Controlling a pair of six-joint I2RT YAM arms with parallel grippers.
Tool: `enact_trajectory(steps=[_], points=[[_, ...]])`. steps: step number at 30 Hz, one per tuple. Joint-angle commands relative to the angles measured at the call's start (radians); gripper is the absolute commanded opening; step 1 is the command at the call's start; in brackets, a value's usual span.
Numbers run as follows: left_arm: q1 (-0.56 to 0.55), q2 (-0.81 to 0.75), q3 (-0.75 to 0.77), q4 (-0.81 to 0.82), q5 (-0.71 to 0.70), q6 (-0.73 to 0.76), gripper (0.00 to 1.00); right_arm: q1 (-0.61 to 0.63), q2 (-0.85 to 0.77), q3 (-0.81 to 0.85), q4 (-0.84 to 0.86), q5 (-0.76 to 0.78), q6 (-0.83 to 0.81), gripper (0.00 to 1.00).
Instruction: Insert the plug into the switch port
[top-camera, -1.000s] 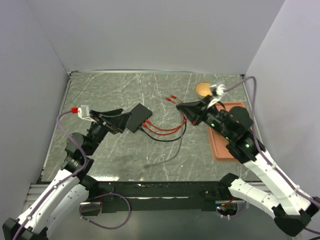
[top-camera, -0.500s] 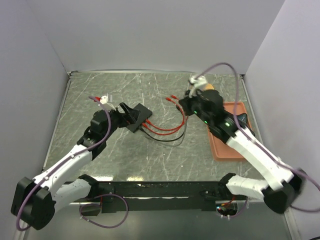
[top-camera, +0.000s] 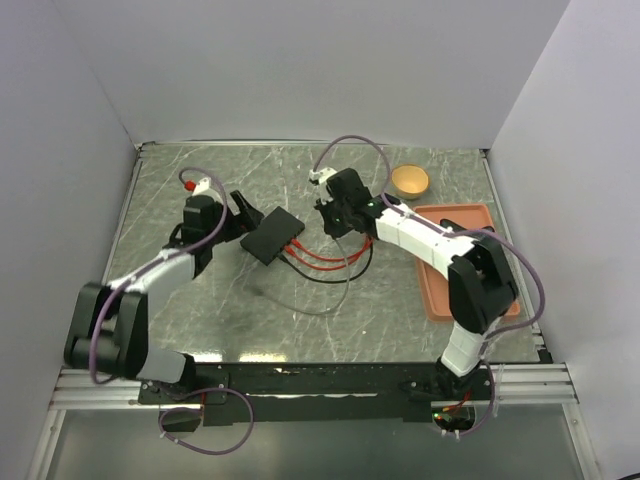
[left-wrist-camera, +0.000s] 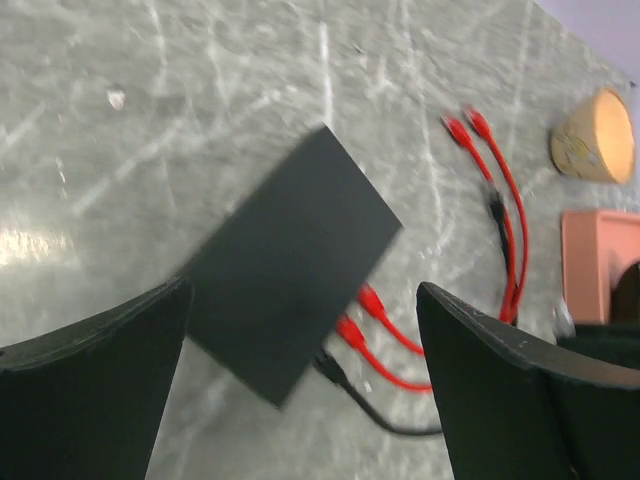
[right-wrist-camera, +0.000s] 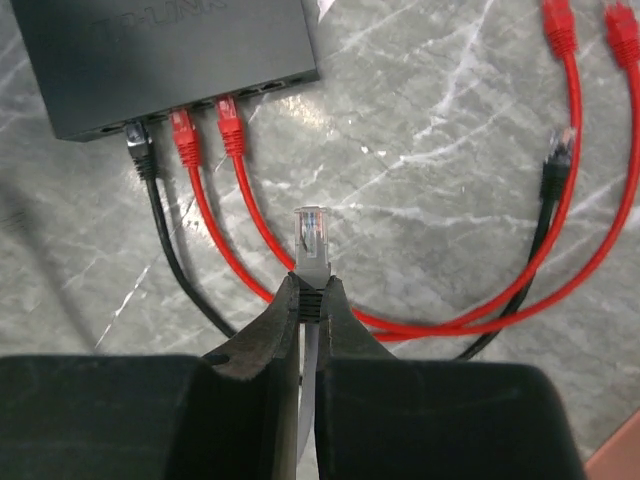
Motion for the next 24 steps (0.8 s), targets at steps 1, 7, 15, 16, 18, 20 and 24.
enact_trajectory(steps=[1, 7, 15, 16, 18, 20, 24], points=[[0.057, 0.152, 0.16, 0.082, 0.167, 0.052, 0.97, 0.007, 0.1, 0.152, 0.015, -0.027, -0.057, 0.0], [0.075, 0.379, 0.32, 0.085, 0.262, 0.098, 0.92, 0.036, 0.244, 0.245, -0.022, 0.082, -0.117, 0.0], [0.077, 0.586, 0.452, 0.087, 0.374, 0.124, 0.81, 0.084, 0.323, 0.246, 0.003, 0.192, -0.158, 0.0], [0.077, 0.598, 0.455, 0.087, 0.385, 0.124, 0.79, 0.084, 0.33, 0.246, 0.006, 0.191, -0.157, 0.0], [0.077, 0.62, 0.469, 0.076, 0.395, 0.128, 0.77, 0.086, 0.356, 0.26, -0.002, 0.194, -0.152, 0.0], [0.077, 0.629, 0.471, 0.067, 0.411, 0.129, 0.72, 0.084, 0.37, 0.271, -0.007, 0.194, -0.151, 0.0], [0.077, 0.634, 0.463, 0.056, 0.434, 0.14, 0.67, 0.084, 0.396, 0.274, 0.009, 0.195, -0.138, 0.0]])
